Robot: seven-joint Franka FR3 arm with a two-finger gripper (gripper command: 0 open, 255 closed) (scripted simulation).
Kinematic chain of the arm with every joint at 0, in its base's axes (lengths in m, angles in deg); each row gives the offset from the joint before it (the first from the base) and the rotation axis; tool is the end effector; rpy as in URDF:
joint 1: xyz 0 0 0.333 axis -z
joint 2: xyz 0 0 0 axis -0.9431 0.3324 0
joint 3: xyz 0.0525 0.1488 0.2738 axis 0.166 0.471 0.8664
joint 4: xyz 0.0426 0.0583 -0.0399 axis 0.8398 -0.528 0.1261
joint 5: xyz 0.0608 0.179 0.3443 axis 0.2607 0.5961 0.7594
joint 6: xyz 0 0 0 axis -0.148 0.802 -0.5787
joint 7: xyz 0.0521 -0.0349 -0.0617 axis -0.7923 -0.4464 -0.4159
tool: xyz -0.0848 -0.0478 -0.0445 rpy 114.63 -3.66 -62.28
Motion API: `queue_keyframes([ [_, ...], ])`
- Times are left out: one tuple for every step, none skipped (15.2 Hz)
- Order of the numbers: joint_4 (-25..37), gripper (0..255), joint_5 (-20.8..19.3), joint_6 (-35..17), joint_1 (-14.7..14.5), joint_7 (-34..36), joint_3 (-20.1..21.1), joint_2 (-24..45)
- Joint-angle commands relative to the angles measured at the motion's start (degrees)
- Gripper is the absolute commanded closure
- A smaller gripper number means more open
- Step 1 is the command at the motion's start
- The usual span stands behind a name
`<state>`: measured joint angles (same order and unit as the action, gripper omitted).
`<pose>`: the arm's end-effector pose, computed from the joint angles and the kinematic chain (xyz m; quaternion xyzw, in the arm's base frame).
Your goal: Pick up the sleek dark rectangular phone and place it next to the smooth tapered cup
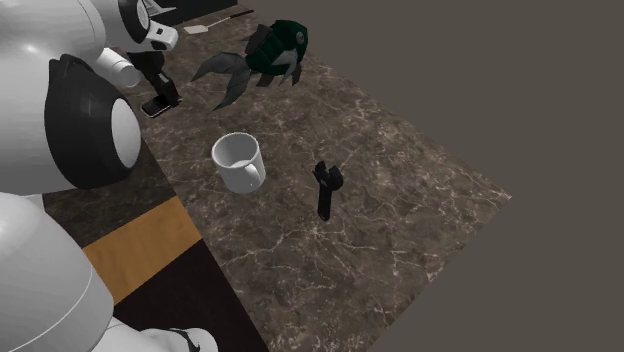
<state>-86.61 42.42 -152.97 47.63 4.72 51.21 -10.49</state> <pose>0.3659 0.5286 0.4304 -0.9993 -0.0201 0.0135 0.0289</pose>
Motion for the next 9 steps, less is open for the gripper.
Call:
queue_keyframes([
  [-0.32,255,-0.02,-0.30,0.05,-0.05,-0.03,0.07],
  [-0.32,255,-0.02,-0.30,0.05,-0.05,-0.03,0.07],
  [-0.32,255,-0.02,-0.30,0.05,-0.05,-0.03,0.07],
  [-0.32,255,-0.02,-0.30,0.05,-0.05,-0.03,0.07],
  [-0.32,255,-0.02,-0.30,0.05,-0.05,-0.03,0.07],
  [-0.32,255,-0.02,-0.30,0.05,-0.05,-0.03,0.07],
  [-0.32,0,-0.02,-0.30,0.05,-0.05,-0.03,0.07],
  [-0.32,0,-0.02,-0.30,0.05,-0.05,-0.03,0.07],
  [-0.32,0,-0.02,-0.30,0.05,-0.05,-0.03,0.07],
])
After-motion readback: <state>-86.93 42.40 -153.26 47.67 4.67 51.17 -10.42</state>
